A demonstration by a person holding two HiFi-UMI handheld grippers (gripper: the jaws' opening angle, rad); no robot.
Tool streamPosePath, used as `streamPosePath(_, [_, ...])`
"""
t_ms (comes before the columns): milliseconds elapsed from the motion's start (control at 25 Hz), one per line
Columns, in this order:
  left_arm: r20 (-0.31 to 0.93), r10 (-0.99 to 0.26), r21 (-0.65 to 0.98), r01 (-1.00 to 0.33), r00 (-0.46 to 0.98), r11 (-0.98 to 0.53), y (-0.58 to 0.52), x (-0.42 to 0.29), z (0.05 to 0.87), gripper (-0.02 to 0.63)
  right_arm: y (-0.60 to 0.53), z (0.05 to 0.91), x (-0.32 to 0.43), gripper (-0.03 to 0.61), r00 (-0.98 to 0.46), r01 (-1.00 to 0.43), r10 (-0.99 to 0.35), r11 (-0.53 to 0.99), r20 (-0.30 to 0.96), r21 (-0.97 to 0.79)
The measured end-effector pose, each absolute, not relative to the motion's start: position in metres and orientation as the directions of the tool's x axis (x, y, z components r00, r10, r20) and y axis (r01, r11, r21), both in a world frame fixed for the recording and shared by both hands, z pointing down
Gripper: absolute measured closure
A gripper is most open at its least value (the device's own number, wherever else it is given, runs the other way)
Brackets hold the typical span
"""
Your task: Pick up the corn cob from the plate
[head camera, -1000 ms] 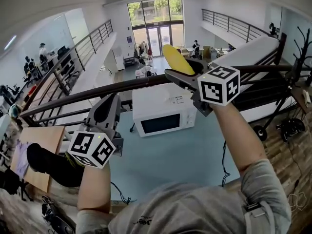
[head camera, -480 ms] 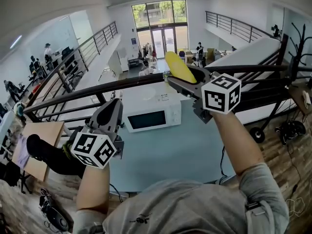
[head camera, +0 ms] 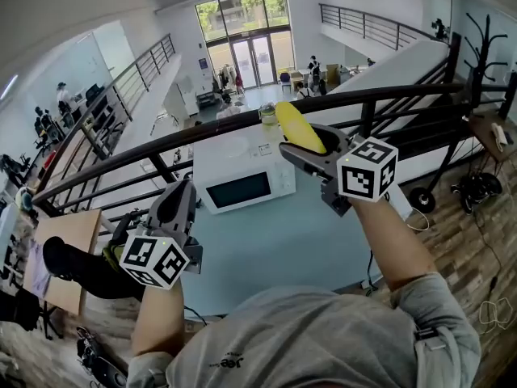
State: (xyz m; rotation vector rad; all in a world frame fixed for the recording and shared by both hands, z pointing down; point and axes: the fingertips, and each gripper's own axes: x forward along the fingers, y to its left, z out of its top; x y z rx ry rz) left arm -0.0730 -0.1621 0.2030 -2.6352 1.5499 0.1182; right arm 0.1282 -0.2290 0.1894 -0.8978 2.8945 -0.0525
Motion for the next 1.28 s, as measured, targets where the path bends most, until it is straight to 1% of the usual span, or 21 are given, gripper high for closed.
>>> streamPosePath(280, [-0.076, -0.849, -0.014, -0.852, 0.523, -0.524, -0.166, -0.134, 0.241, 0.606, -0.226, 0.233, 0.085, 0.3, -0.789, -0.598, -0.611, 0.788, -0.066, -0.145])
streamPosePath(520, [-0.043, -0.843, 0.067, -0.84, 0.536, -0.538, -0.171, -0.192, 0.285, 0.606, -0.225, 0.276, 0.033, 0.299, -0.779, -0.613, -0.627, 0.763, -0.008, -0.205])
streamPosePath(760, [0.022, -0.834, 0.124, -0.829, 0.551, -0.545, -0.176, -0.233, 0.342, 0.606, -0.23, 0.329, 0.001, 0.299, -0.76, -0.636, -0.648, 0.724, 0.054, -0.265])
streamPosePath(1000, [0.056, -0.83, 0.194, -0.822, 0.554, -0.536, -0.179, -0.243, 0.386, 0.606, -0.232, 0.383, -0.004, 0.301, -0.749, -0.652, -0.65, 0.686, 0.131, -0.322])
streamPosePath(1280, [0.117, -0.863, 0.23, -0.859, 0.492, -0.458, -0.177, -0.223, 0.431, 0.606, -0.231, 0.43, 0.009, 0.301, -0.782, -0.617, -0.59, 0.692, 0.198, -0.374])
